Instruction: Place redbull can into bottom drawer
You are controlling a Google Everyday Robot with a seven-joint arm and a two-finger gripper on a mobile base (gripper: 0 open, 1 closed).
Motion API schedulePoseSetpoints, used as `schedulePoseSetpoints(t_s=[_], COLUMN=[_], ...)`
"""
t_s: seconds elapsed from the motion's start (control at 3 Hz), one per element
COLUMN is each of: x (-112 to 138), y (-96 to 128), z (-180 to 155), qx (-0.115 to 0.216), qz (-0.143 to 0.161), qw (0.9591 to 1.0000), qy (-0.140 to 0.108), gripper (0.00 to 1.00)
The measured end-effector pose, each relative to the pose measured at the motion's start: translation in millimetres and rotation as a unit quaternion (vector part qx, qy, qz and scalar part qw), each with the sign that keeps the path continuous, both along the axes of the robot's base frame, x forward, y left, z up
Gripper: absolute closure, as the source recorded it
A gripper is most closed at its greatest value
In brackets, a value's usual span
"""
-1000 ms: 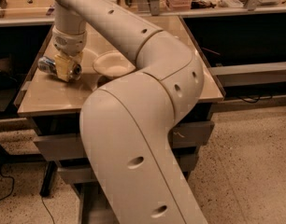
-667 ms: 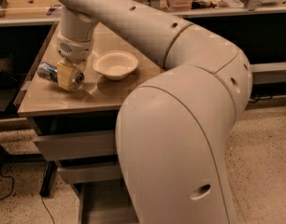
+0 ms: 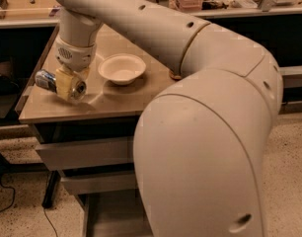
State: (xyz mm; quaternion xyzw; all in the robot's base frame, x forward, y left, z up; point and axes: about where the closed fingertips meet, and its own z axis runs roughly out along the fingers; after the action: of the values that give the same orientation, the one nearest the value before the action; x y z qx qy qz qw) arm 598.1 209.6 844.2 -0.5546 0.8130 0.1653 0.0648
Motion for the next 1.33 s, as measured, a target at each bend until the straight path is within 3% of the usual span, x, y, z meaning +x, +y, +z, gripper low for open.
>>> schedulePoseSetpoints(t_s=[0.67,1.0,1.33], x=[-83.9,-128.9,-137.5], y=[-14.0,-38.7,-61.2], z=[20.1,28.9,4.5], qx=[0.027,0.059,0.044], qz=[-0.013,-0.062,-0.080], qw=[0.9996,0.9963,0.9958], qy=[-0.004,-0.010,-0.005], gripper=[1.00,1.00,1.00])
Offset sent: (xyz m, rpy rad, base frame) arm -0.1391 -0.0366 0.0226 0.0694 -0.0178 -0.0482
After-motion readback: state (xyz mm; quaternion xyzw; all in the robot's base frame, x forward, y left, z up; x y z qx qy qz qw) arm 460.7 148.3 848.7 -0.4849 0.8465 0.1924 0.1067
